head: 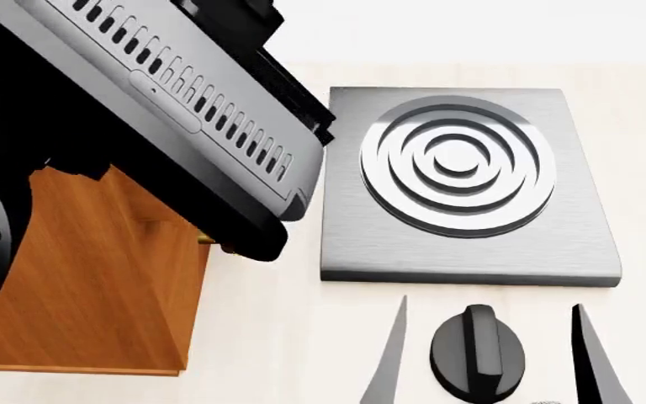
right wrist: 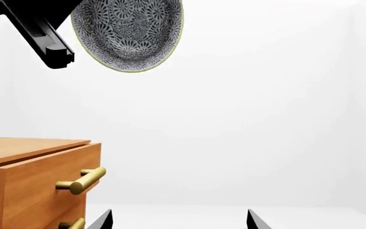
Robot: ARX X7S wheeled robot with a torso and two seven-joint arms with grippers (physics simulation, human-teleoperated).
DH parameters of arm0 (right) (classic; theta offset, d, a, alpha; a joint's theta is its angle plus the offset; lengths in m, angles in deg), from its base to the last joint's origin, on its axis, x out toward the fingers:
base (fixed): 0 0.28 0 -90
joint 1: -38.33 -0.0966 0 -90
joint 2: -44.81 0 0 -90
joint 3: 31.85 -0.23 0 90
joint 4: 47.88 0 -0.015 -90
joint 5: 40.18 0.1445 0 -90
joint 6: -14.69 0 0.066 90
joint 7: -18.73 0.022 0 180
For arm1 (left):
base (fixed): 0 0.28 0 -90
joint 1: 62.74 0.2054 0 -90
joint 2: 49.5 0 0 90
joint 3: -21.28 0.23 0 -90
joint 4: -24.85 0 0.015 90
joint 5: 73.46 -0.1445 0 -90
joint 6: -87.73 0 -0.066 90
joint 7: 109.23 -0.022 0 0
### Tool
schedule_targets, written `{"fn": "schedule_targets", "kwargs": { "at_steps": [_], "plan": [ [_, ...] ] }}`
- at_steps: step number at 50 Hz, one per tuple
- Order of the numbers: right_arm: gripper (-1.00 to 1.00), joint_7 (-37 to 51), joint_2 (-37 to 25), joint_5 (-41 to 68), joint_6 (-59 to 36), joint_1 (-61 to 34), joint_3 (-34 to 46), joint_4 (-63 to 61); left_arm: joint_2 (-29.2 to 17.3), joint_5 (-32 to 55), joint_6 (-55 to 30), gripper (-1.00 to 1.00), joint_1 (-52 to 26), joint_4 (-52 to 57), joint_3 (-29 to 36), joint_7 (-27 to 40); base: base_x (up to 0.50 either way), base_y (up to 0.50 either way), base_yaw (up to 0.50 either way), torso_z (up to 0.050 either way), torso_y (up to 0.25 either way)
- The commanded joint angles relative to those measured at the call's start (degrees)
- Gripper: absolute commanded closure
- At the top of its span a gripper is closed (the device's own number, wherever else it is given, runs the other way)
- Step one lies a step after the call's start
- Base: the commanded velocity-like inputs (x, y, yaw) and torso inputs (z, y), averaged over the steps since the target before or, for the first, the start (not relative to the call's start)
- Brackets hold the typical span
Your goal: Pick the akita bowl on the wooden cabinet and place it on the plate.
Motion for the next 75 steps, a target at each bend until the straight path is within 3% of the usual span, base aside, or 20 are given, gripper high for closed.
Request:
{"fn": "schedule_targets", "kwargs": {
  "at_steps": [1, 53, 75],
  "plan": [
    [-1.0, 0.1, -0.1, -0.1, -0.1, -0.1, 0.1, -0.1, -0.9, -1.0, 0.1, 1.0, 2.9, 2.9, 0.3, 1.6, 0.0, 0.0, 0.0, 0.0, 0.0],
    [-1.0, -0.3, -0.1, 1.5, 1.0, -0.4, 0.2, 1.4, -6.3, -0.1, 3.3, 1.0, 13.4, 7.9, 1.3, 4.4, 0.0, 0.0, 0.0, 0.0, 0.001],
    [-1.0, -0.9, 0.2, 7.4, -4.1, -4.4, -1.4, 1.8, -7.9, -0.1, 4.9, 1.0, 15.3, 9.1, 2.9, 3.9, 0.0, 0.0, 0.0, 0.0, 0.0]
  ]
}}
